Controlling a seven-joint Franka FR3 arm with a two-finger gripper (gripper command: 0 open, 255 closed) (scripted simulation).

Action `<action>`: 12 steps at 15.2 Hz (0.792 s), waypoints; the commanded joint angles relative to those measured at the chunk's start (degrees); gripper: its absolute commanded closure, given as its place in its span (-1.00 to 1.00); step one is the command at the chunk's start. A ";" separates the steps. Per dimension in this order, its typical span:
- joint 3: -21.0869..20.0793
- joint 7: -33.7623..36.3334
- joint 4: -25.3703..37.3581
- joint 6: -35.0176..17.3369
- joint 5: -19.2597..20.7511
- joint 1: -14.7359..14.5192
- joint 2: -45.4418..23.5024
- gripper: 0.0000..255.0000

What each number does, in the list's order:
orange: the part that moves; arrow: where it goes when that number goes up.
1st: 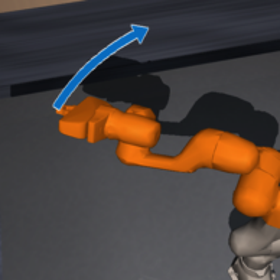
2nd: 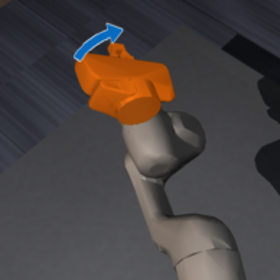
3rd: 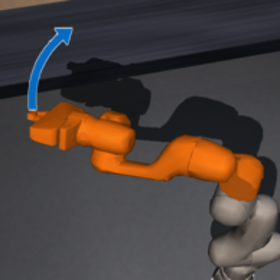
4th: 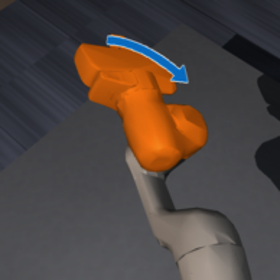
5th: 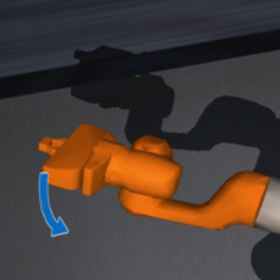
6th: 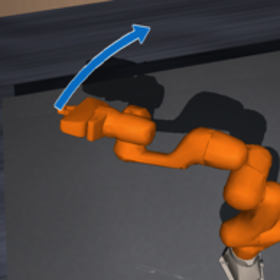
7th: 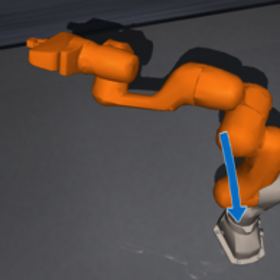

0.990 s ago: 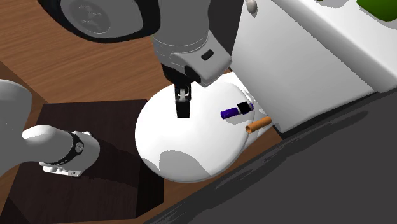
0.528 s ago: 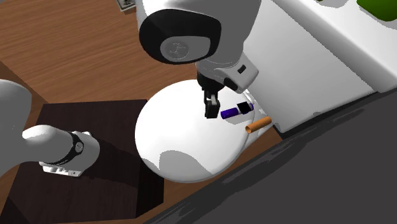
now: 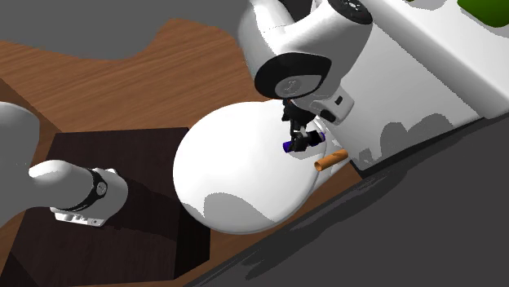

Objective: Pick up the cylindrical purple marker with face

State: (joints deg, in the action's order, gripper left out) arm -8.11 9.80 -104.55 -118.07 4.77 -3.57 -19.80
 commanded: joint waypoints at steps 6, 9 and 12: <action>0.38 0.10 16.56 1.29 2.33 -2.26 -16.87 -1.00; 0.65 -0.30 25.86 3.28 3.04 -3.41 -24.82 -1.00; 0.80 -0.46 29.45 3.74 3.27 -3.86 -28.16 -1.00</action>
State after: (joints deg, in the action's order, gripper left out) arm -7.35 9.33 -76.21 -114.38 7.96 -7.26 -46.87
